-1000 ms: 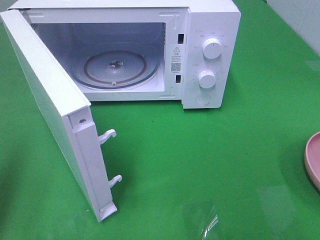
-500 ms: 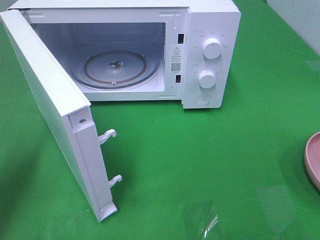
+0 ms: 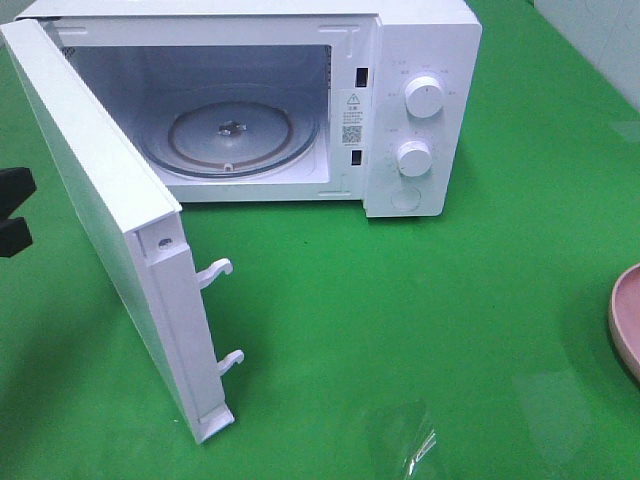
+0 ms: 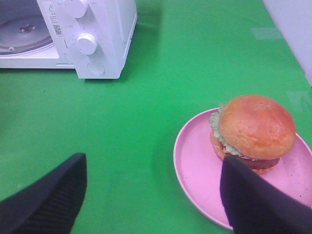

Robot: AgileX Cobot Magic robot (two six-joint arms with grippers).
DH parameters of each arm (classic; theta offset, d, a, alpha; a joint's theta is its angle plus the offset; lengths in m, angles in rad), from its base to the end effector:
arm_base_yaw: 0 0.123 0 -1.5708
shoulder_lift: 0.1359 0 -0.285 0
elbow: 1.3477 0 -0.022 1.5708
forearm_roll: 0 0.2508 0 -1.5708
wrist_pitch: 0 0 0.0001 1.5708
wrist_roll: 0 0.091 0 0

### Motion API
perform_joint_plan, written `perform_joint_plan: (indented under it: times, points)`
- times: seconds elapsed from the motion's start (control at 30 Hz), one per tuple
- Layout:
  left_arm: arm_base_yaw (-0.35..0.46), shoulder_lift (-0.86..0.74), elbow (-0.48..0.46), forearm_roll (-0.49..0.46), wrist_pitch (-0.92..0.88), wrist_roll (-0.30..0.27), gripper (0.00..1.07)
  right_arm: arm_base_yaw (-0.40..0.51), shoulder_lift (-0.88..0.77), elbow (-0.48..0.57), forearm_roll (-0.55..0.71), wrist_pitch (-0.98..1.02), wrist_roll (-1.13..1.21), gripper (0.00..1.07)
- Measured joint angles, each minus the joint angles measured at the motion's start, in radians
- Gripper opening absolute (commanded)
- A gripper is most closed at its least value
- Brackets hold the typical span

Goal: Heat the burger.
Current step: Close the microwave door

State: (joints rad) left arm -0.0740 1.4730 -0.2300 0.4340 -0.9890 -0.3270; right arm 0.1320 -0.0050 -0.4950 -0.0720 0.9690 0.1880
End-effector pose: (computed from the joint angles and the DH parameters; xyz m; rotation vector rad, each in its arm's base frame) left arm 0.2124 -0.0478 0.1691 0.2562 1.7709 -0.4286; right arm -0.0009 -0.0056 0.2836 0.0541 1.9520 0.1265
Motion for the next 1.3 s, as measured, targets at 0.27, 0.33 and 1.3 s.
perform_joint_plan:
  times: [0.27,0.33,1.3]
  points:
    - [-0.134,0.062,-0.010,-0.101,-0.009,0.035,0.00,0.000,0.000,0.000,0.000,0.000,0.000,0.73]
    - [-0.158,0.073,-0.011,-0.132,-0.014,0.040,0.00,0.000,0.000,0.000,0.000,0.000,0.000,0.73]
    - [-0.445,0.245,-0.297,-0.434,0.067,0.143,0.00,0.000,0.000,0.000,0.000,0.000,0.000,0.73]
